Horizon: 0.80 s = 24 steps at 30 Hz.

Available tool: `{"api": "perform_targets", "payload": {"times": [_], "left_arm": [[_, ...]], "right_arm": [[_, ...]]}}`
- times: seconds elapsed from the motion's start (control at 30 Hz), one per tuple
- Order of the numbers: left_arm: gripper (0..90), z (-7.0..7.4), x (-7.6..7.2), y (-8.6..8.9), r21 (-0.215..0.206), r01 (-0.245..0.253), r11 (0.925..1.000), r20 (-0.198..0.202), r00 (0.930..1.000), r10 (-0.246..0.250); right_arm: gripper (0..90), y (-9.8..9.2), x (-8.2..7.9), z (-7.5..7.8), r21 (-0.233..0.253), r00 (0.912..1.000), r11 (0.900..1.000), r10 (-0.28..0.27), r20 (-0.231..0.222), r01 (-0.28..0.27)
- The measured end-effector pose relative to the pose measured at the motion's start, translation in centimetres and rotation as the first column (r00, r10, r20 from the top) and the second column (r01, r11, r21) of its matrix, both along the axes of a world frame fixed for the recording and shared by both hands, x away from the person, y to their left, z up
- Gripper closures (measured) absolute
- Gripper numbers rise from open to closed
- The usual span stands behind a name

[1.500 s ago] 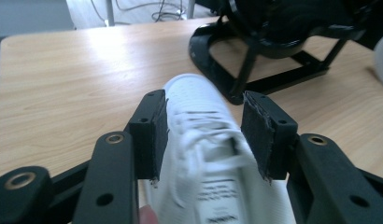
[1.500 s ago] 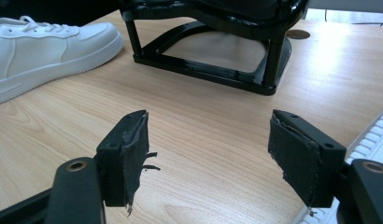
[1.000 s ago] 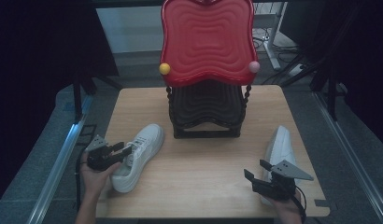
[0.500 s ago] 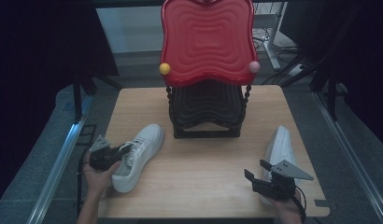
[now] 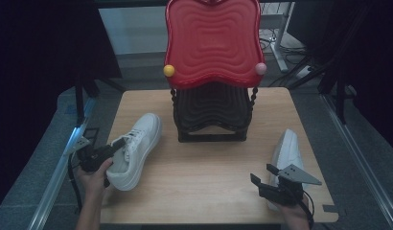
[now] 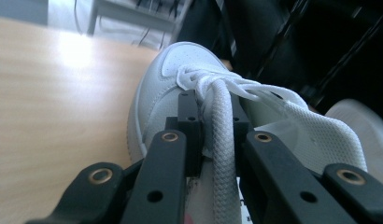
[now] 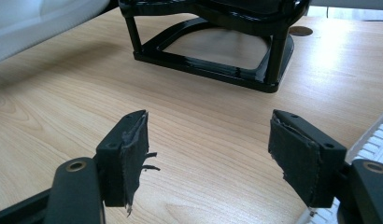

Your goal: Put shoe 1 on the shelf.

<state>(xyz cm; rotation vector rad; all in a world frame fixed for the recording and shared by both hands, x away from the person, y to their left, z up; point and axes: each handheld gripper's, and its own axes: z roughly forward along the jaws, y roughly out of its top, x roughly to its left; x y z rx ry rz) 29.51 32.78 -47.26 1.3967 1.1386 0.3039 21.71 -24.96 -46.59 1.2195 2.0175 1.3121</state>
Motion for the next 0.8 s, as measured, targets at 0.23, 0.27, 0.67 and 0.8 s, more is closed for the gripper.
{"api": "perform_targets", "payload": {"times": [0.23,0.27,0.67,0.8], "left_arm": [[82.4,2.8,0.6,0.1,-0.024,-0.028,0.9993,0.046,0.9985,0.029],[82.4,3.2,0.8,0.0,-0.028,-0.034,0.999,0.049,0.9982,0.035],[82.5,8.9,3.5,-1.5,-0.051,-0.038,0.9979,0.092,0.9948,0.043],[82.5,12.0,4.6,-2.3,-0.046,-0.049,0.9978,0.124,0.9908,0.054]], "right_arm": [[28.7,0.0,0.0,0.1,0.006,1.0,1.0,-0.004,0.003,0.004],[28.6,-0.1,-0.1,0.1,0.008,1.0,1.0,-0.005,0.004,0.005],[28.7,-0.1,0.0,0.1,0.013,1.0,1.0,-0.004,0.003,0.004],[28.6,-0.1,0.0,0.1,0.014,1.0,1.0,0.0,0.002,0.0]]}}
